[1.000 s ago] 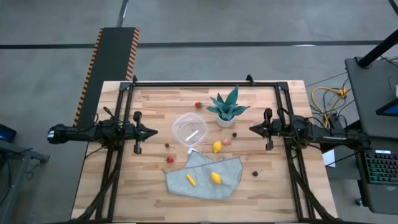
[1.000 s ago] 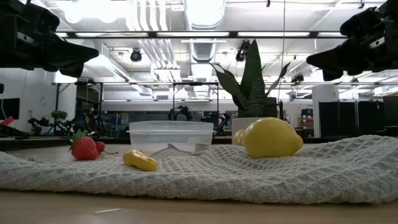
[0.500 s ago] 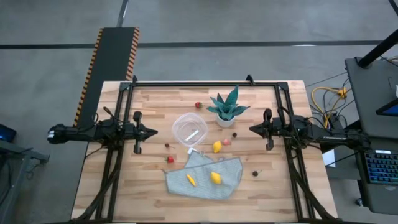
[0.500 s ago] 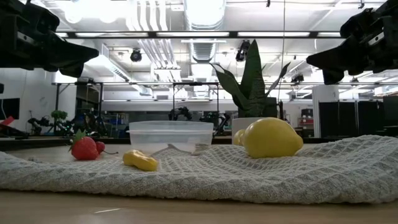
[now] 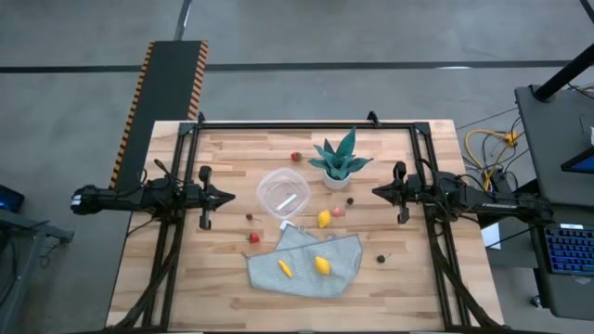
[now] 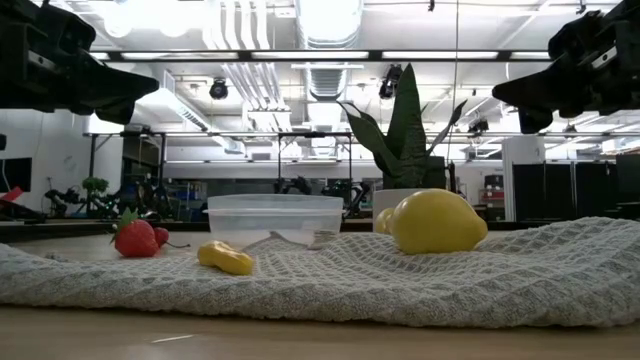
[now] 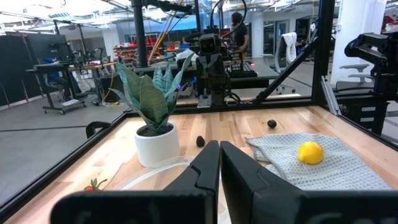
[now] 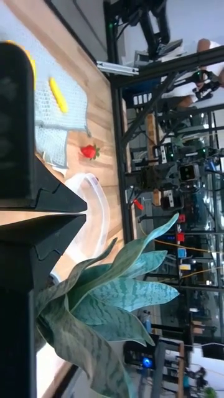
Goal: Pick and placing Produce into tupperware
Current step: Put the black cherry into the container
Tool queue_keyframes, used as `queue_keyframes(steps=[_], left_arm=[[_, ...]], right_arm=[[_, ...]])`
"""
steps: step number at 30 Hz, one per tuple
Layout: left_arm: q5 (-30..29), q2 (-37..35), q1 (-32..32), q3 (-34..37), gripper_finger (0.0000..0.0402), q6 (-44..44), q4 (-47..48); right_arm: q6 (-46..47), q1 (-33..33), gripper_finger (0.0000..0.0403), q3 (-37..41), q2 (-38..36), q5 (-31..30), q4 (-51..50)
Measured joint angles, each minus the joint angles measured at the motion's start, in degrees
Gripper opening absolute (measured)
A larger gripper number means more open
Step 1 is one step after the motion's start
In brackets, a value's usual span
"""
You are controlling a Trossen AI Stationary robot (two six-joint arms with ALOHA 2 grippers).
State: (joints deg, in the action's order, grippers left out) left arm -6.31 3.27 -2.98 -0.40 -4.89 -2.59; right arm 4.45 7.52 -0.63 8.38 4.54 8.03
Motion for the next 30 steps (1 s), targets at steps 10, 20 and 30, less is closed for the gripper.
queue_keyframes(steps=[10, 20, 30], left_arm=[[0.0, 0.1, 0.0, 0.0, 0.0, 0.0, 0.1], [0.0, 0.1, 0.0, 0.0, 0.0, 0.0, 0.0], [-3.4, 0.0, -0.1, 0.0, 0.0, 0.0, -0.1]], right_arm=[[-0.2, 0.0, 0.0009, 0.0, 0.0, 0.1, 0.0], [-1.2, 0.0, 0.0013, 0.0, 0.0, 1.9, 3.1], [-0.4, -6.7, 0.0117, -12.6, 2.2, 13.8, -0.7]])
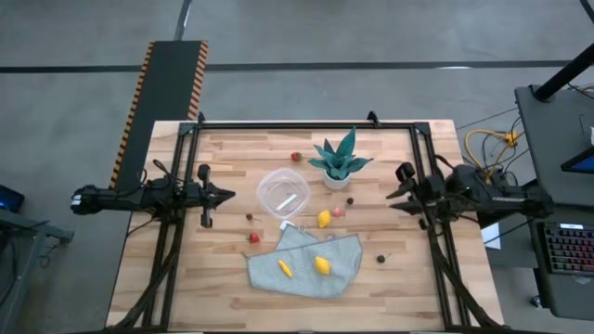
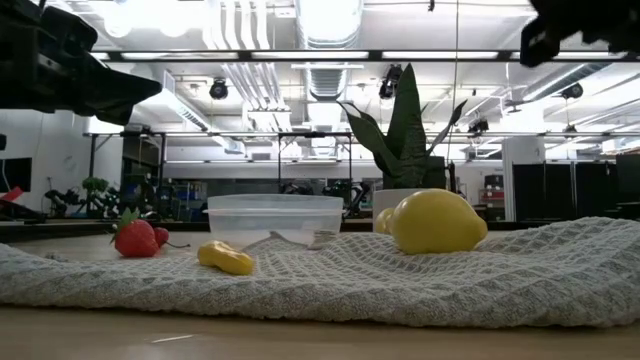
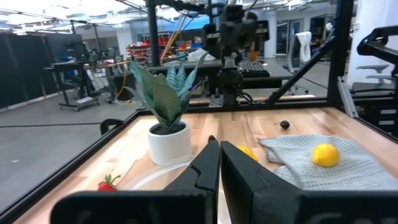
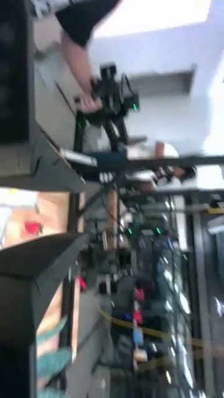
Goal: Pick and placing Produce into tupperware
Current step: Put the black cherry into the container
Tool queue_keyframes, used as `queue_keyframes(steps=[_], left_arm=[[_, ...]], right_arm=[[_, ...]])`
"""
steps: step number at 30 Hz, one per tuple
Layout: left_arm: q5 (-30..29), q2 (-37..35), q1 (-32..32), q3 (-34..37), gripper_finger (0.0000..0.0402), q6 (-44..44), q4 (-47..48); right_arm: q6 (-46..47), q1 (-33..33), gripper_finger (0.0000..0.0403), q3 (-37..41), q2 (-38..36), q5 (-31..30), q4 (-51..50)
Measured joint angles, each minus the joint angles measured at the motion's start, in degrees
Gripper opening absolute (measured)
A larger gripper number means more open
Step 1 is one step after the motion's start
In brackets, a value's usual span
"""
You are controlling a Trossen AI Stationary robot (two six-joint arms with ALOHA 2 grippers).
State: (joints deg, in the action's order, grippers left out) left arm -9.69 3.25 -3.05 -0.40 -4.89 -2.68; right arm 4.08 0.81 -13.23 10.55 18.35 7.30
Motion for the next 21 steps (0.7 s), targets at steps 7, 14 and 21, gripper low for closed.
queue_keyframes(steps=[7, 14, 21], left_arm=[[-1.4, 0.0, 0.0, 0.0, 0.0, 0.0, -0.1], [-1.5, 0.0, 0.0, 0.0, 0.0, 0.0, -0.1], [-1.7, 0.0, 0.1, 0.0, 0.0, 0.0, -0.1]], right_arm=[[1.9, -9.1, 0.0186, -10.9, 6.2, -9.7, -21.3], [12.1, -18.9, 0.0191, -20.3, 15.1, -15.9, -35.8], [23.8, -31.2, 0.0191, -31.8, 28.5, -26.8, -55.7]])
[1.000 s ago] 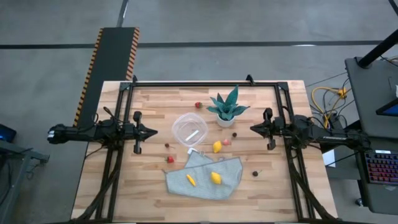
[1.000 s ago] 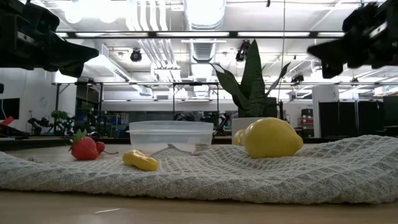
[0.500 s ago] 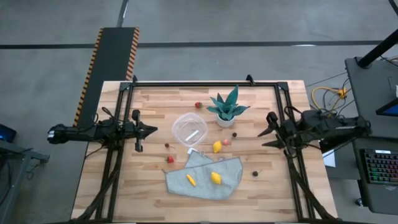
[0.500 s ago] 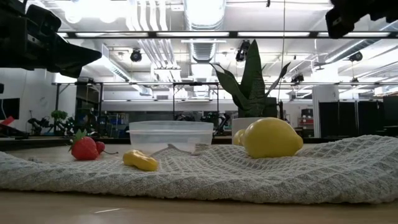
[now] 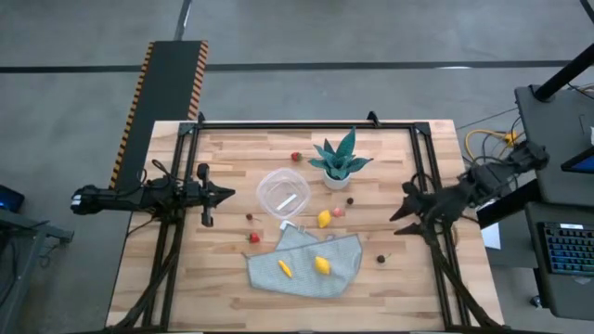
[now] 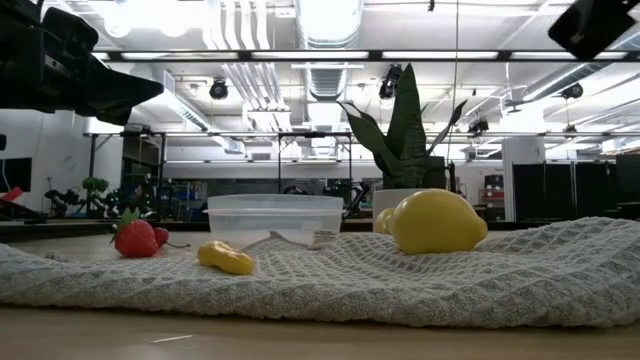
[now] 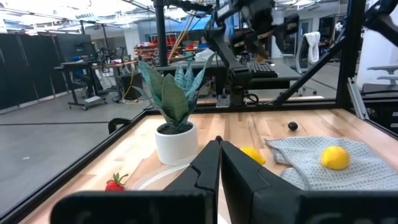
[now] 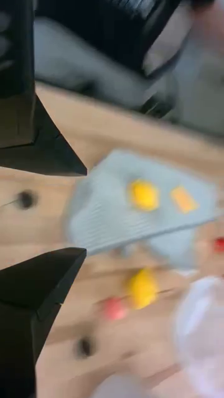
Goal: Pick and placing Produce into tupperware
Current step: Put the black cherry into the container
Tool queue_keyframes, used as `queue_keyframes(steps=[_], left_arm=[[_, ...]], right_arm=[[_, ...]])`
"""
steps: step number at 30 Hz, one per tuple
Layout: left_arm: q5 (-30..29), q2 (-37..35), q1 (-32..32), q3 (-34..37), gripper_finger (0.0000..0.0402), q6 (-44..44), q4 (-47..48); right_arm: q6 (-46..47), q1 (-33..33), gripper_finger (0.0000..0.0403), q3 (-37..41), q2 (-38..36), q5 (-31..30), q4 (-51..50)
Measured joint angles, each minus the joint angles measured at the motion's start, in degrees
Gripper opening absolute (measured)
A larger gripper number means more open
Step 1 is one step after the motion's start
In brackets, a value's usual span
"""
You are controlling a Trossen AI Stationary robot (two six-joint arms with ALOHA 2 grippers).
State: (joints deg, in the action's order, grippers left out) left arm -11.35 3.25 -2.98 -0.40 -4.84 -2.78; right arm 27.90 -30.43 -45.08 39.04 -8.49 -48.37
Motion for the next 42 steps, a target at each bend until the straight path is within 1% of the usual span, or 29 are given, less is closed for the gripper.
queue_keyframes(steps=[4, 8, 14, 18, 23, 26, 30, 35, 42], left_arm=[[-0.1, 0.0, 0.0, 0.0, 0.0, 0.0, -0.2], [-0.2, 0.1, 0.0, 0.0, 0.0, 0.0, -1.4], [-0.1, 0.1, 0.0, 0.0, 0.0, 0.0, -1.3], [-0.1, 0.0, 0.0, 0.0, 0.0, 0.0, -1.4], [-0.1, 0.0, 0.0, 0.0, 0.0, 0.0, -1.6], [-0.1, 0.0, 0.0, 0.0, 0.0, 0.0, -1.6], [-0.1, 0.0, 0.0, 0.0, 0.0, 0.0, -1.8], [-0.1, 0.0, -0.1, 0.0, 0.0, 0.0, -2.8], [-0.1, 0.1, -0.1, 0.0, 0.0, 0.0, -2.8]], right_arm=[[6.8, -6.3, 0.0191, -4.6, 7.8, -4.8, -9.1], [12.3, -11.6, 0.0191, -5.6, 14.5, -6.5, -14.8], [21.2, -16.5, 0.0192, -2.7, 20.2, -6.6, -15.6], [26.7, -18.7, 0.0192, 0.1, 21.8, -6.6, -14.9], [30.6, -19.1, 0.0192, 2.4, 22.4, -6.6, -11.4], [31.0, -19.2, 0.0191, 4.1, 22.8, -8.0, -5.8], [29.1, -19.2, 0.0192, 7.2, 23.8, -8.0, 2.6], [29.1, -19.2, 0.0191, 8.8, 25.6, -7.7, 4.3], [26.7, -19.2, 0.018, 9.4, 29.0, -7.9, 4.4]])
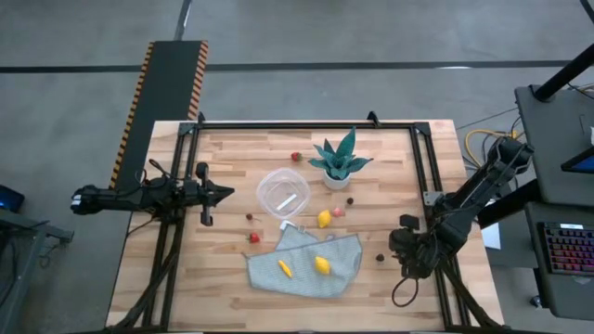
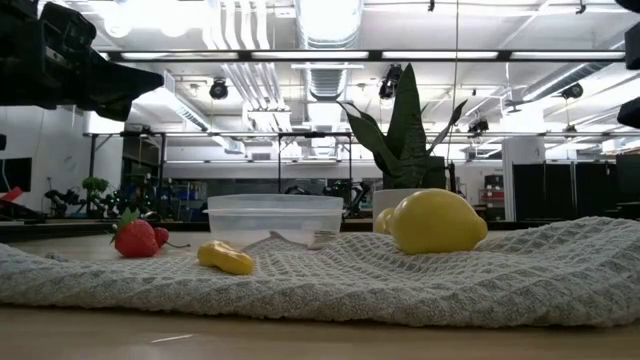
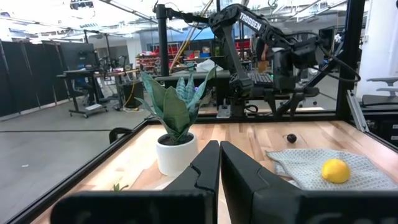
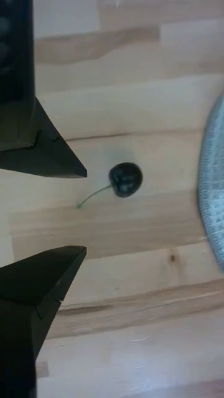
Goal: Pick and placing Produce into tupperware
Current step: Put the black cherry into the container
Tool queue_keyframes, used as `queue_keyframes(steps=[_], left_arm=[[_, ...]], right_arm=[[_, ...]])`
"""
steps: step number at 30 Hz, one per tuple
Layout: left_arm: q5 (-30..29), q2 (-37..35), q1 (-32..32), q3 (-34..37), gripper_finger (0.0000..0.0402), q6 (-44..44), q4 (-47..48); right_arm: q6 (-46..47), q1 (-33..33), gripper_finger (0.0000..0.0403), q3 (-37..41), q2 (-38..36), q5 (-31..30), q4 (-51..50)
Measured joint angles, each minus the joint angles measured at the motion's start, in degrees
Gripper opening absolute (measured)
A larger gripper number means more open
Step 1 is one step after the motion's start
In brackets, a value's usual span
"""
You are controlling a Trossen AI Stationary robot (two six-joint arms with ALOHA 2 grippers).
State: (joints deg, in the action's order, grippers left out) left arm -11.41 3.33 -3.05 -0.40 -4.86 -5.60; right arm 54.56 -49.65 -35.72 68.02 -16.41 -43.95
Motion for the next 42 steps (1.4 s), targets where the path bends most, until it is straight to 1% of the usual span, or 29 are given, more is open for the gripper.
queue_keyframes(steps=[7, 16, 25, 42], left_arm=[[0.0, 0.0, 0.0, 0.0, 0.0, 0.0, 0.0], [0.0, 0.0, 0.1, 0.0, 0.0, 0.0, 0.0], [0.0, 0.0, 0.0, 0.0, 0.0, 0.0, 0.0], [0.0, 0.0, 0.0, 0.0, 0.0, 0.0, 0.0]], right_arm=[[-1.1, 0.0, 0.0171, 0.0, 4.1, -0.3, 2.2], [-2.1, 0.0, 0.0171, 0.1, 10.0, -0.3, 4.8], [-2.3, 0.0, 0.0172, 0.1, 14.3, -0.3, 7.6], [-1.7, 0.0, 0.0159, 0.1, 14.8, -1.6, 8.9]])
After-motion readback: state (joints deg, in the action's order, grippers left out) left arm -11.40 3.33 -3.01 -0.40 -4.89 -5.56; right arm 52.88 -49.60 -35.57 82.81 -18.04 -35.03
